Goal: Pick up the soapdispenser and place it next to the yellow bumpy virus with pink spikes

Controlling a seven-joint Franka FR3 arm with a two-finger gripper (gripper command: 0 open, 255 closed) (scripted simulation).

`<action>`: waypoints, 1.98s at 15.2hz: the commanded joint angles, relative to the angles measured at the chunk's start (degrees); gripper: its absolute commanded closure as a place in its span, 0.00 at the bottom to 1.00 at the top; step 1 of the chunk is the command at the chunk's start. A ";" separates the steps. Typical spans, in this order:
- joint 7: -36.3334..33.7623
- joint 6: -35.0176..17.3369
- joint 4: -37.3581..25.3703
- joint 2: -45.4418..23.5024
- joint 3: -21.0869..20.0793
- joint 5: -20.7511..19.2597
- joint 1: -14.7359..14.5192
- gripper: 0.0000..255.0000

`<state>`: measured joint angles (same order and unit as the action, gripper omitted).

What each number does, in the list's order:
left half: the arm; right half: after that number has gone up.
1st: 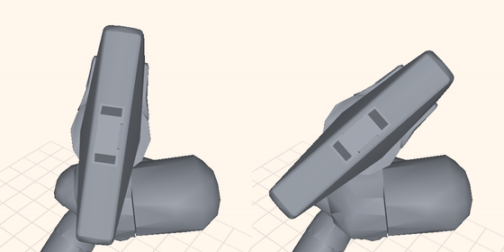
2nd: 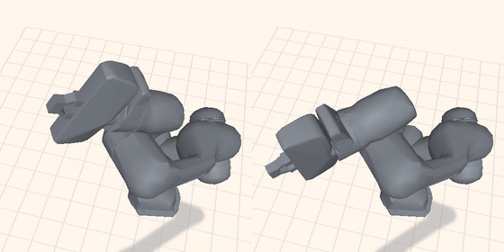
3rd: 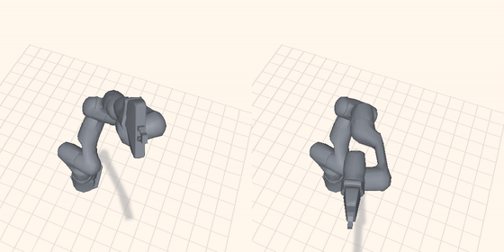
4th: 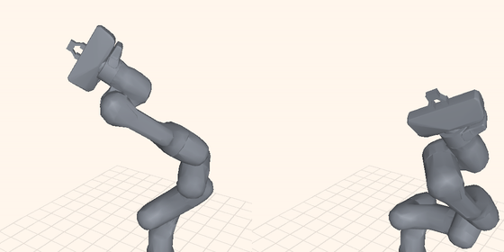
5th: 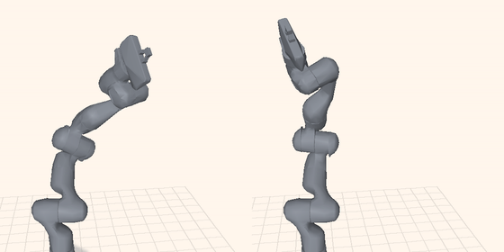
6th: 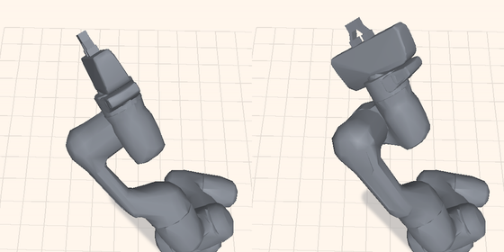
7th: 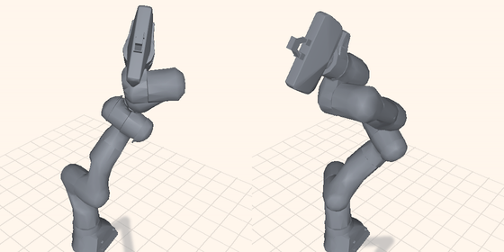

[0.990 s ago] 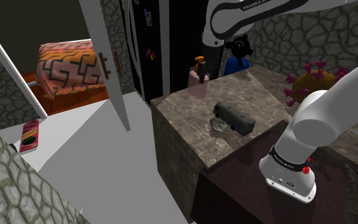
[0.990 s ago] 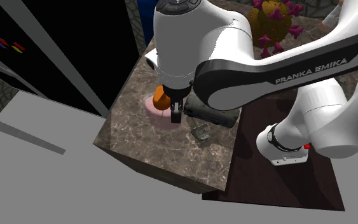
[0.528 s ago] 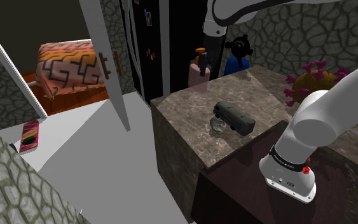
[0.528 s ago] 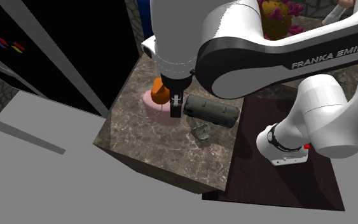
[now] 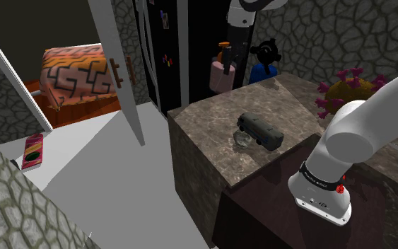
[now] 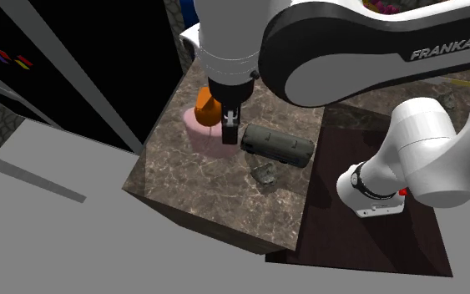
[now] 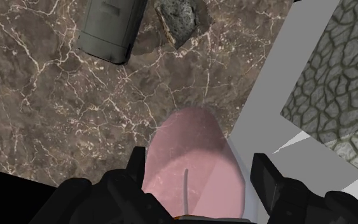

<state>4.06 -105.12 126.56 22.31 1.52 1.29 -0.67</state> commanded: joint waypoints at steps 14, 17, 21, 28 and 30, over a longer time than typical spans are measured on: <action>-0.37 11.58 -12.22 -0.63 -0.06 -0.01 -0.06 1.00; -0.42 13.88 -15.03 -1.14 -0.06 0.00 -0.07 1.00; -0.49 16.97 -18.98 -2.00 -0.05 0.02 -0.09 1.00; 5.14 18.84 -20.63 -1.87 3.83 -1.26 1.85 1.00; 7.99 18.98 -20.80 -1.92 5.81 -1.91 2.79 1.00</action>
<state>10.32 -86.39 105.95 20.33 6.18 -0.24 1.57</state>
